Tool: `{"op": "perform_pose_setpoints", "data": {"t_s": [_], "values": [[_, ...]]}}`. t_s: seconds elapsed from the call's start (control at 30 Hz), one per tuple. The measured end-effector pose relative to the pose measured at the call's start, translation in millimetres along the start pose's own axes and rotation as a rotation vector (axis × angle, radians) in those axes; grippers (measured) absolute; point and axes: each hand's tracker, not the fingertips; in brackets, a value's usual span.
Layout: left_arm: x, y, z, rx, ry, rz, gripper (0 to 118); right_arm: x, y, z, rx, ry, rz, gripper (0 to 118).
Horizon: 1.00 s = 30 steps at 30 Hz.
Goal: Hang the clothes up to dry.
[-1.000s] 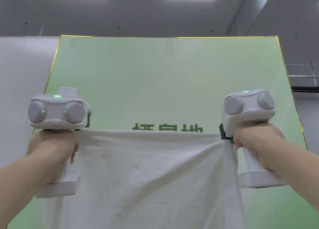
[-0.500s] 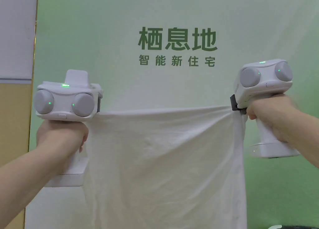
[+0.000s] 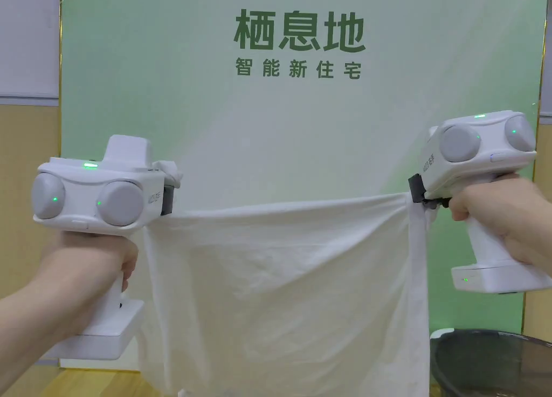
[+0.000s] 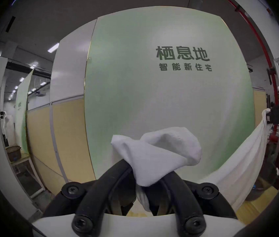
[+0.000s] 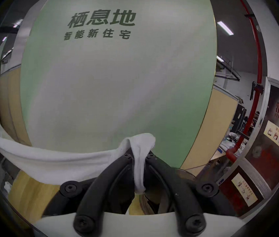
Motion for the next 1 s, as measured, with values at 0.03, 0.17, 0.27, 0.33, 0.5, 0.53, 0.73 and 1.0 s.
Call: {"op": "perform_pose_setpoints", "data": {"t_s": [0.03,0.17,0.27,0.33,0.5,0.53,0.73,1.0], "values": [[-2,-8,14,-0.014,-0.032,-0.003,1,2,-11,10,-0.004,0.021,0.01,7],[-5,-54,70,-0.043,-0.067,-0.071,1,12,-65,54,-0.004,0.078,0.048,7],[-8,-95,114,-0.105,-0.081,-0.08,1,18,-115,84,-0.026,0.157,0.039,7],[-12,-128,141,-0.175,-0.115,-0.069,1,19,-157,109,-0.036,0.171,0.027,7],[-20,-207,205,-0.301,-0.188,-0.077,1,11,-263,151,-0.11,0.246,0.033,7],[-21,-223,214,-0.345,-0.191,-0.077,1,8,-284,156,-0.144,0.265,0.03,7],[-29,-298,256,-0.515,-0.212,-0.102,1,-1,-388,176,-0.29,0.33,0.007,7],[-37,-326,273,-0.58,-0.209,-0.076,1,-14,-452,209,-0.306,0.31,-0.099,7]]}}
